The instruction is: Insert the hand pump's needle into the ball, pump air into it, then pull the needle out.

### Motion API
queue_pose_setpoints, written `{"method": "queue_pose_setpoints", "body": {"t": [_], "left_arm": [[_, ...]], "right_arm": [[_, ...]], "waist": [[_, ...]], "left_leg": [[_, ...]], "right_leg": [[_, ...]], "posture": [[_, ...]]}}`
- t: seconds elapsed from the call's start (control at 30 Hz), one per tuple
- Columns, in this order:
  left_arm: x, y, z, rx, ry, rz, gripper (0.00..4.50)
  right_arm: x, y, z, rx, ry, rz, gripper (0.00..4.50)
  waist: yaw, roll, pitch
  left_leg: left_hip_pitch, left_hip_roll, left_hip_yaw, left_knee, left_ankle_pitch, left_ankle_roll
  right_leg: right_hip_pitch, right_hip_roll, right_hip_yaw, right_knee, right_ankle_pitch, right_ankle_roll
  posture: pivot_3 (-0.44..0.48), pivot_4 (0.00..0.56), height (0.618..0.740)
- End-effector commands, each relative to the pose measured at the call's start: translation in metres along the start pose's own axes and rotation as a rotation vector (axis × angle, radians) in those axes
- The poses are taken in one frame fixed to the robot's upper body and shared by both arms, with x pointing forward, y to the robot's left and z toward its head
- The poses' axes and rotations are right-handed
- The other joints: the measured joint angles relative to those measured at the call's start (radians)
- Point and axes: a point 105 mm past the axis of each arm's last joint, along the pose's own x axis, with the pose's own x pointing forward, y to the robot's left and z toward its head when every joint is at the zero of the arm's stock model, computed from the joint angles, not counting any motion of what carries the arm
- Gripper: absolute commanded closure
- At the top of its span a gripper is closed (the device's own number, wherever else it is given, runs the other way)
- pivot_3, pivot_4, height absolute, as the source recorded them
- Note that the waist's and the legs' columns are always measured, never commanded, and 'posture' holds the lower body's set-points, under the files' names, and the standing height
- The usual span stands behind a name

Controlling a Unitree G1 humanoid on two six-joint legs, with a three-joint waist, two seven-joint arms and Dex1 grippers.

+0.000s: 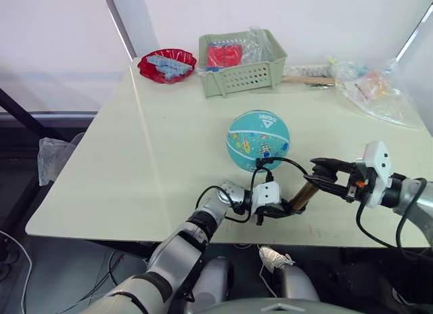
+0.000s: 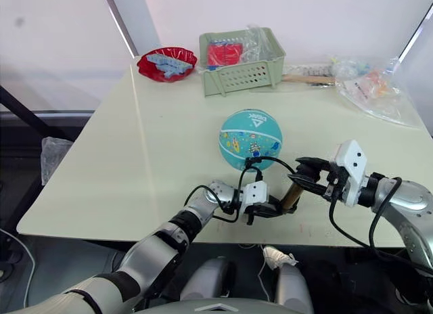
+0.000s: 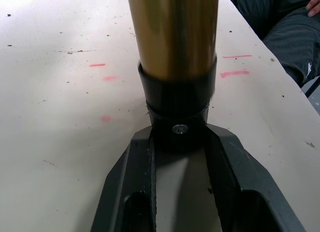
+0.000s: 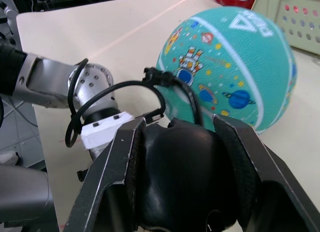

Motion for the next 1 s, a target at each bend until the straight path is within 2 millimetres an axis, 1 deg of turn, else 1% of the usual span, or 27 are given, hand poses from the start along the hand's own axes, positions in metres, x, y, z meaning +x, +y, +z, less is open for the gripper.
{"method": "queue_pose_setpoints", "body": {"t": [0.03, 0.13, 0.27, 0.37, 0.53, 0.63, 1.0], "left_arm": [[-0.002, -0.026, -0.043, -0.123, 0.137, -0.051, 3.49], [-0.002, -0.026, -0.043, -0.123, 0.138, -0.050, 3.49], [-0.003, -0.025, -0.043, -0.122, 0.139, -0.049, 3.49], [-0.003, -0.025, -0.042, -0.122, 0.138, -0.049, 3.49], [-0.003, -0.025, -0.042, -0.122, 0.139, -0.052, 3.49], [-0.003, -0.025, -0.042, -0.122, 0.138, -0.053, 3.49], [-0.002, -0.026, -0.043, -0.124, 0.140, -0.056, 3.49]], "right_arm": [[-0.007, 0.000, 0.030, -0.058, -0.066, 0.019, 2.86], [-0.015, -0.005, 0.048, -0.075, -0.087, 0.016, 2.86], [-0.022, -0.009, 0.063, -0.086, -0.102, 0.010, 2.86], [-0.030, -0.014, 0.085, -0.104, -0.142, -0.008, 2.86], [-0.041, -0.018, 0.104, -0.132, -0.154, -0.026, 2.86], [-0.045, -0.021, 0.113, -0.143, -0.177, -0.043, 2.86], [-0.052, -0.021, 0.131, -0.167, -0.199, -0.060, 2.86]], "waist": [[0.000, 0.000, 0.000], [0.000, 0.001, 0.000], [0.000, 0.001, 0.001], [0.000, 0.002, 0.002], [0.000, 0.003, 0.002], [-0.001, 0.003, 0.002], [-0.001, 0.003, 0.002]], "left_leg": [[0.000, 0.000, 0.000, 0.000, 0.000, 0.000], [0.000, 0.000, 0.000, 0.000, 0.000, 0.000], [0.000, 0.000, 0.000, 0.000, 0.000, 0.000], [-0.001, 0.000, 0.000, 0.001, 0.000, 0.000], [-0.001, 0.000, 0.000, 0.001, 0.000, 0.000], [-0.001, 0.000, 0.000, 0.001, 0.000, 0.000], [-0.001, 0.000, 0.000, 0.001, 0.000, 0.000]], "right_leg": [[0.000, 0.000, 0.000, 0.000, 0.000, 0.000], [0.000, 0.000, 0.000, 0.000, 0.000, 0.000], [0.000, 0.000, 0.000, 0.000, 0.000, 0.000], [0.000, -0.001, 0.000, 0.000, 0.000, 0.000], [0.000, -0.001, 0.000, 0.000, 0.000, 0.000], [0.000, -0.001, 0.000, 0.000, 0.000, 0.000], [-0.001, -0.004, 0.000, 0.000, 0.000, 0.000]], "posture": [[0.000, 0.150, 0.737], [0.000, 0.150, 0.737], [0.000, 0.150, 0.737], [0.000, 0.150, 0.737], [0.000, 0.150, 0.737], [0.000, 0.150, 0.737], [0.000, 0.150, 0.737]]}}
